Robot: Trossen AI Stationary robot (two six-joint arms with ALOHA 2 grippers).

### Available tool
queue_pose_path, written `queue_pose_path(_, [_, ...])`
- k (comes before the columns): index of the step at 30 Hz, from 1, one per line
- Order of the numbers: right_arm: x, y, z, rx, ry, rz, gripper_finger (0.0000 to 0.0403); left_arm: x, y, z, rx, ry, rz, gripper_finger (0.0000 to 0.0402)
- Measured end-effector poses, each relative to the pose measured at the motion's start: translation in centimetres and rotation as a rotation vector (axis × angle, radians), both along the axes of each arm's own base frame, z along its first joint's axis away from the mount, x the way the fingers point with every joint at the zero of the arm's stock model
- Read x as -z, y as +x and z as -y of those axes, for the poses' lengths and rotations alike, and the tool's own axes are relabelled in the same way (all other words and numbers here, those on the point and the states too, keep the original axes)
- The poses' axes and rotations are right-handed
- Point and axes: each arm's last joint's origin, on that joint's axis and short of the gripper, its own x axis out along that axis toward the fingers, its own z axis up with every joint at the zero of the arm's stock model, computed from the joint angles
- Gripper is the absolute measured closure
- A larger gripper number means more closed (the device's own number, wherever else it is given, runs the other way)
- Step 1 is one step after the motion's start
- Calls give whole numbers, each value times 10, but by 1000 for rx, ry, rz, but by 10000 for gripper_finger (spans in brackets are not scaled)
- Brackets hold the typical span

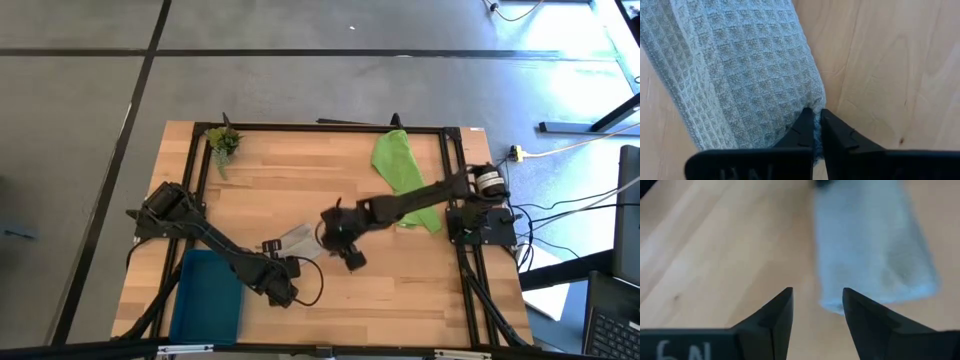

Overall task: Roll microfiber towels into tight, uniform cylinder then place into a basket
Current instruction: Roll the gray towel

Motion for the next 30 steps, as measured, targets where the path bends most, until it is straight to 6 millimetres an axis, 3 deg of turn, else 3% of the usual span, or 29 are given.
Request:
queue_pose_path(5, [11, -1, -29, -68, -156, 28, 231, 0, 0, 0, 1, -6, -4, 400])
queue_pose_path(10, [28, 6, -39, -56, -270, 76, 231, 0, 1, 1, 1, -18, 0, 401])
queue_pose_path(17, [44, 18, -38, -45, -368, 146, 231, 0, 1, 1, -2, -19, 1, 401])
queue_pose_path(30, [74, 26, -29, 18, -405, 99, 238, 0, 1, 1, -3, -21, 2, 401])
